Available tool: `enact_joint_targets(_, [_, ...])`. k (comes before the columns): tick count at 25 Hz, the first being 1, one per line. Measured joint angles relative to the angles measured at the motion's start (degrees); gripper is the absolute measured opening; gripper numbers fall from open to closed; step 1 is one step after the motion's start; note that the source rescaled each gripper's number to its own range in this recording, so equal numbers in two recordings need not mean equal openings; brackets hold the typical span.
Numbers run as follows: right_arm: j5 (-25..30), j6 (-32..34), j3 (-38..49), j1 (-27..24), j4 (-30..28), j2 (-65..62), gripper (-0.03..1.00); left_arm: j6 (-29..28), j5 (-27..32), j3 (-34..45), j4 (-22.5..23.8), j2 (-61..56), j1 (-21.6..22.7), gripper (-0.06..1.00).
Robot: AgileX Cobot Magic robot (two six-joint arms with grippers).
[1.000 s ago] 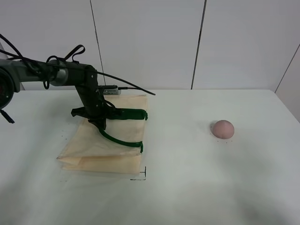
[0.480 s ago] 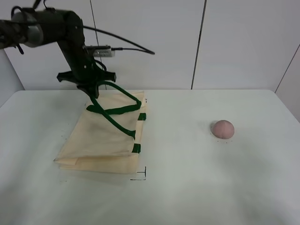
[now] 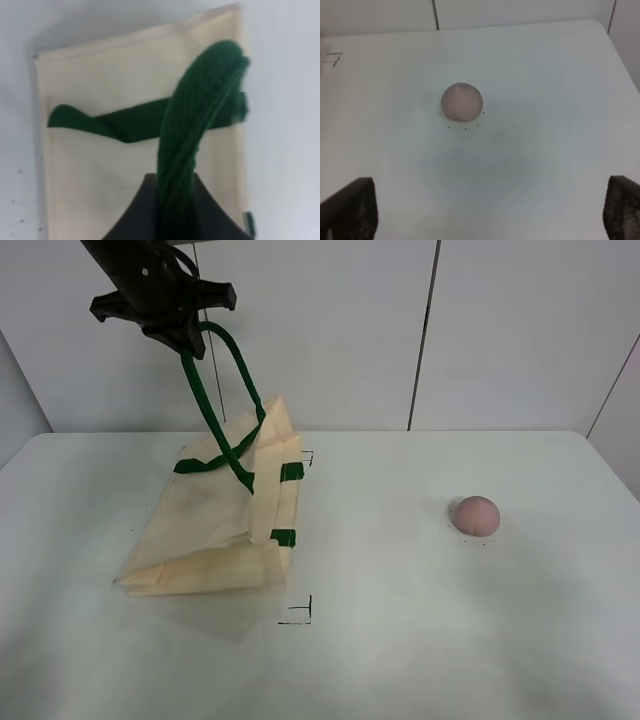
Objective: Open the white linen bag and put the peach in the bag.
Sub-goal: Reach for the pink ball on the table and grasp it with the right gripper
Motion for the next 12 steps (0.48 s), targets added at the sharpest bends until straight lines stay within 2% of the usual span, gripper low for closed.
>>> enact_joint_targets(9, [0.0, 0.0, 0.0, 0.0, 0.0, 0.5, 1.0, 0.2, 0.1, 0.0, -1.0, -3.2, 0.0, 0.0])
enact_joint_targets(12, [-0.6, 0.0, -0.5, 0.0, 0.0, 6.5, 1.0, 0.3, 0.1, 0.0, -1.1, -3.8, 0.0, 0.0])
